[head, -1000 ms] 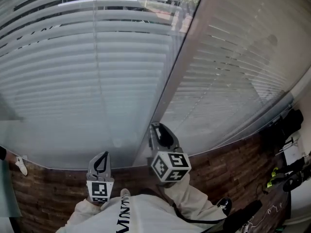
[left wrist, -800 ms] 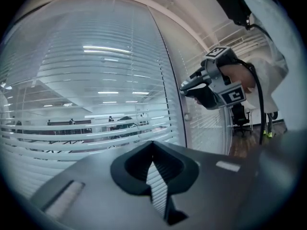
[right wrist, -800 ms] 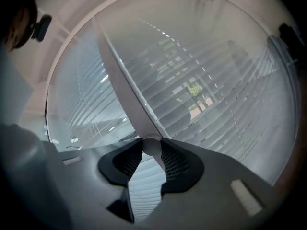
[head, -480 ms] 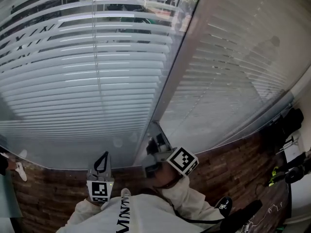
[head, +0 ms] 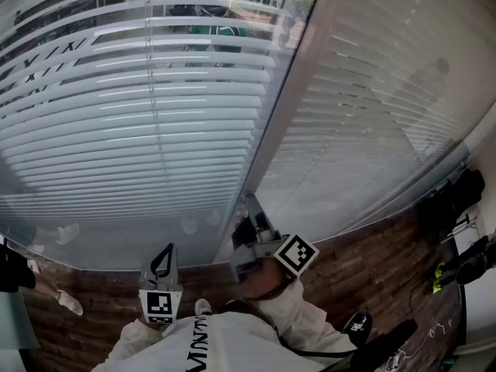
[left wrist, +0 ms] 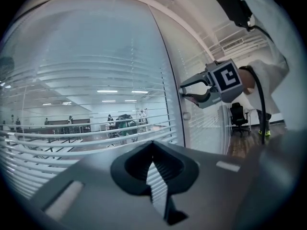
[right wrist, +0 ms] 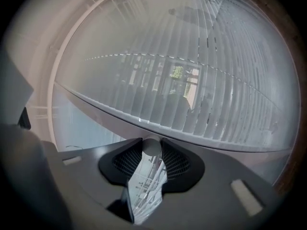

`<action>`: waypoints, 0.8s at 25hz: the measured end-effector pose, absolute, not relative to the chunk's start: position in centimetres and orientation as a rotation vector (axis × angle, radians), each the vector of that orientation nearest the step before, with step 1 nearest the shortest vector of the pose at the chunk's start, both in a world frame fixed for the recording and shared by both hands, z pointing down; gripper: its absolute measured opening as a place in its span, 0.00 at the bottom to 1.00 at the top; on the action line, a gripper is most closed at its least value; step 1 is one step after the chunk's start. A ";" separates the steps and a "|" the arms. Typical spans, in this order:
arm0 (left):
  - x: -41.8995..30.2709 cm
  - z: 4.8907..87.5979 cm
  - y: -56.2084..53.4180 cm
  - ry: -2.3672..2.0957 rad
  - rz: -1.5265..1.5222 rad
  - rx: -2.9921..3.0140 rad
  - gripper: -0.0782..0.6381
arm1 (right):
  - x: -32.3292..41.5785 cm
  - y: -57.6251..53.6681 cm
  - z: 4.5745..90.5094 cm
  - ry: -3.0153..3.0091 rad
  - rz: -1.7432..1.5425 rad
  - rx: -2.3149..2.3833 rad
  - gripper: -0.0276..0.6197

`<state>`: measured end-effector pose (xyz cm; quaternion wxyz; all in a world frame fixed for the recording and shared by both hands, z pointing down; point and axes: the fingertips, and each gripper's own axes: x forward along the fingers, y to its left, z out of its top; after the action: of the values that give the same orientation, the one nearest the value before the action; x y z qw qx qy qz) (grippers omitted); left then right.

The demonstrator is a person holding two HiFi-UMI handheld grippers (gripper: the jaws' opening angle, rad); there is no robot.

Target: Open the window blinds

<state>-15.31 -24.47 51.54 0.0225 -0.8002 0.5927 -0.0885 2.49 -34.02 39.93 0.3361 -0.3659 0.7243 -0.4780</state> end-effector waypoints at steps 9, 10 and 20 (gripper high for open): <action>-14.3 55.0 -22.7 1.837 -0.305 -2.515 0.11 | 2.4 -30.7 42.3 2.084 -1.166 -0.958 0.18; -14.1 54.8 -22.8 1.835 -0.308 -2.514 0.11 | 2.6 -30.6 42.5 2.112 -1.148 -0.984 0.15; -12.3 53.5 -20.7 1.813 -0.307 -2.478 0.11 | 6.9 -24.9 47.0 2.356 -0.944 -1.267 0.07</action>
<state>-12.35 -20.73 53.49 0.0282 -0.8027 0.5873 -0.0995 6.93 -24.95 47.02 0.1520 -0.4414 0.8209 -0.3289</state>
